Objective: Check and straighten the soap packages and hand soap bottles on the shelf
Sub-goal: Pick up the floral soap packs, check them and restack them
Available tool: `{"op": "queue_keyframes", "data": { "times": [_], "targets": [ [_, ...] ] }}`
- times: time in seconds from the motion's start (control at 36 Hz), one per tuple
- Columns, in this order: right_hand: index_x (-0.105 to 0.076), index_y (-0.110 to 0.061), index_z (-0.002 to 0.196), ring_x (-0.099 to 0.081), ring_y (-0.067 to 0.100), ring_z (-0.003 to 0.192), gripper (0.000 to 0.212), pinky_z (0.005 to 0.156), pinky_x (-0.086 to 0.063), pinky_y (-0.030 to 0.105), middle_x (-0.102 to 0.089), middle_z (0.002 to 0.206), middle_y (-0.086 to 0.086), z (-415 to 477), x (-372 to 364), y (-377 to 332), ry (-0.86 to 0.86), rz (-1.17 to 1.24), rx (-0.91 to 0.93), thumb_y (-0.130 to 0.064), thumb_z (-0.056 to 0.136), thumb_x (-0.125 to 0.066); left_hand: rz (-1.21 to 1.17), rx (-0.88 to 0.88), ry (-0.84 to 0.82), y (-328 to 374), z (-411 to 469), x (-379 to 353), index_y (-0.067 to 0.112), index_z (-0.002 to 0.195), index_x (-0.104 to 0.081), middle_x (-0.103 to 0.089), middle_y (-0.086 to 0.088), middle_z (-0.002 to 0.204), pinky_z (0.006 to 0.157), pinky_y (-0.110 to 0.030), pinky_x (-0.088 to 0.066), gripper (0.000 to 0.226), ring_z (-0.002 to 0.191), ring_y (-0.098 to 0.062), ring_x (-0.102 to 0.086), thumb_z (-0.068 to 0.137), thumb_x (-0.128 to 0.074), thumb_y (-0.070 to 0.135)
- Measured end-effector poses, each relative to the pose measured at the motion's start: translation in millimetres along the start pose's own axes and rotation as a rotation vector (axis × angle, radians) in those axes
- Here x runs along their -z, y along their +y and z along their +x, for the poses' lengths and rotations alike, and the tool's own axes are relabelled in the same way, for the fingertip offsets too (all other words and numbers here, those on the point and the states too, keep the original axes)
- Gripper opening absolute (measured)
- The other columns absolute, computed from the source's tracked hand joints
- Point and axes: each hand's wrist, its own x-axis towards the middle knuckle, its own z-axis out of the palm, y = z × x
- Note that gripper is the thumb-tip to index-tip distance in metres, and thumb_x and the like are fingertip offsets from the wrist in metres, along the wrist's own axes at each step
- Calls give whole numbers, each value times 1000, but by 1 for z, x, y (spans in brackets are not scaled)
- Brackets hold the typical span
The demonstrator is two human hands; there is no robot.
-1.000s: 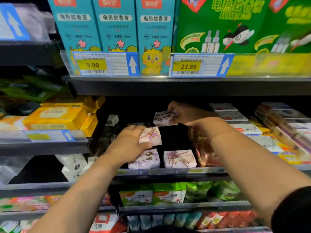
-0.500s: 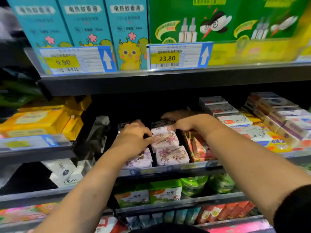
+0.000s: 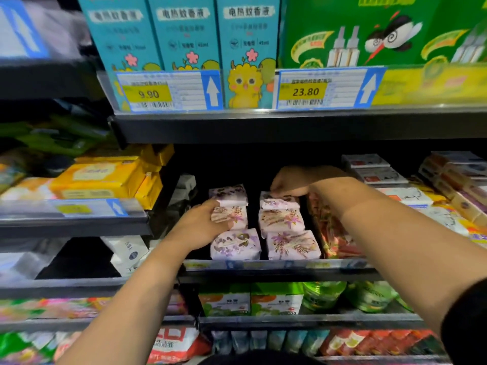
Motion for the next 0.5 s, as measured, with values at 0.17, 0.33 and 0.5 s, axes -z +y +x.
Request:
{"op": "queue_keyframes", "data": {
  "times": [0.17, 0.33, 0.5],
  "targets": [
    [-52, -19, 142, -48, 20, 131, 47, 101, -36, 25, -51, 145, 2, 28, 2, -30, 167, 173, 134, -26, 97, -64, -24, 24, 2, 0, 3, 3, 20, 148, -41, -48, -9, 145, 102, -30, -43, 84, 129, -25, -50, 79, -77, 50],
    [-57, -22, 137, -50, 18, 125, 46, 100, -40, 28, -53, 138, -1, 63, -8, -41, 100, 203, 222, -21, 93, -70, -5, 29, 20, -7, 8, 3, 22, 131, -55, -52, -6, 127, 88, -25, -44, 71, 116, -24, -55, 72, -83, 50],
    [-62, -15, 124, -50, 9, 106, 45, 79, -38, 18, -53, 118, -8, 72, -7, -35, 107, 325, 252, -17, 83, -80, 173, -64, 29, -3, 4, 11, 14, 145, -48, -46, -8, 142, 106, -30, -39, 71, 130, -26, -47, 85, -75, 41]
  ]
}}
